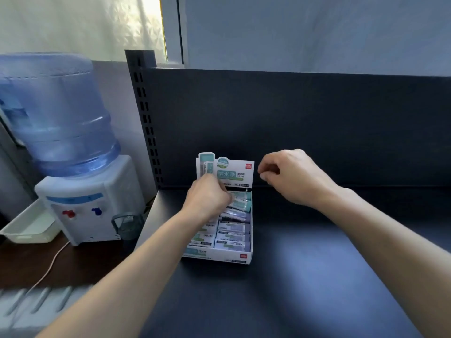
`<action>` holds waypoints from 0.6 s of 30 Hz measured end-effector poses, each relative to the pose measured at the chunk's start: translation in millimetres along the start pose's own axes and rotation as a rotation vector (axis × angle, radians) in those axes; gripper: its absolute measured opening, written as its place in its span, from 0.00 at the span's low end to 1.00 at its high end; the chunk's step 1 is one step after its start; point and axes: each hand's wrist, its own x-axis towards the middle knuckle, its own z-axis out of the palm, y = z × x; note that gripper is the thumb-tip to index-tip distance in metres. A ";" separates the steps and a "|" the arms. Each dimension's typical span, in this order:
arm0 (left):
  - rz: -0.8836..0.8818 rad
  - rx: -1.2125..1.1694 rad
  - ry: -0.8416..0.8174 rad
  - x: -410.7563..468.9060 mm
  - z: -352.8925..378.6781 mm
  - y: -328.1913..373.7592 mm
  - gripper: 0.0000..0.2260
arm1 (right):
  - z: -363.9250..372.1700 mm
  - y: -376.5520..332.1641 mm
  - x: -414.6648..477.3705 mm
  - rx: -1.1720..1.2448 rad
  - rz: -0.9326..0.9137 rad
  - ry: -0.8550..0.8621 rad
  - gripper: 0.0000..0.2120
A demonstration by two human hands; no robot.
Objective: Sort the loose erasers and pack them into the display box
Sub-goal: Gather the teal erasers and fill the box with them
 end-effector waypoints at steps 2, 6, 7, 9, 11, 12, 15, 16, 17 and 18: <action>-0.010 0.016 -0.001 0.8 -0.3 1.0 0.05 | 1.0 -1.1 -1.1 0.001 0.007 0.000 0.07; 0.002 0.041 -0.010 1.0 0.4 1.0 0.05 | 1.3 -0.8 -4.9 -0.008 0.025 0.013 0.07; 0.016 0.040 -0.004 0.7 0.8 0.6 0.05 | 1.0 -0.1 -6.9 -0.015 0.032 0.017 0.07; 0.057 0.011 0.021 -0.8 1.0 2.1 0.05 | 0.4 1.9 -12.6 -0.039 0.049 0.034 0.07; 0.132 -0.007 0.040 -3.2 1.5 9.2 0.05 | -1.7 6.0 -20.4 -0.082 0.080 0.055 0.07; 0.179 -0.016 0.036 -4.6 2.6 14.6 0.04 | -3.3 8.8 -24.8 -0.111 0.100 0.062 0.07; 0.322 -0.064 -0.005 -11.0 10.5 36.8 0.03 | -8.7 20.3 -41.2 -0.184 0.167 0.064 0.07; 0.367 -0.071 -0.023 -13.5 15.6 45.1 0.02 | -11.0 25.7 -48.0 -0.204 0.191 0.059 0.07; 0.408 -0.078 -0.046 -16.6 21.1 53.8 0.01 | -13.4 32.0 -55.4 -0.223 0.216 0.049 0.07; 0.445 -0.088 -0.076 -20.7 27.5 62.6 0.01 | -16.2 39.3 -63.3 -0.241 0.242 0.038 0.07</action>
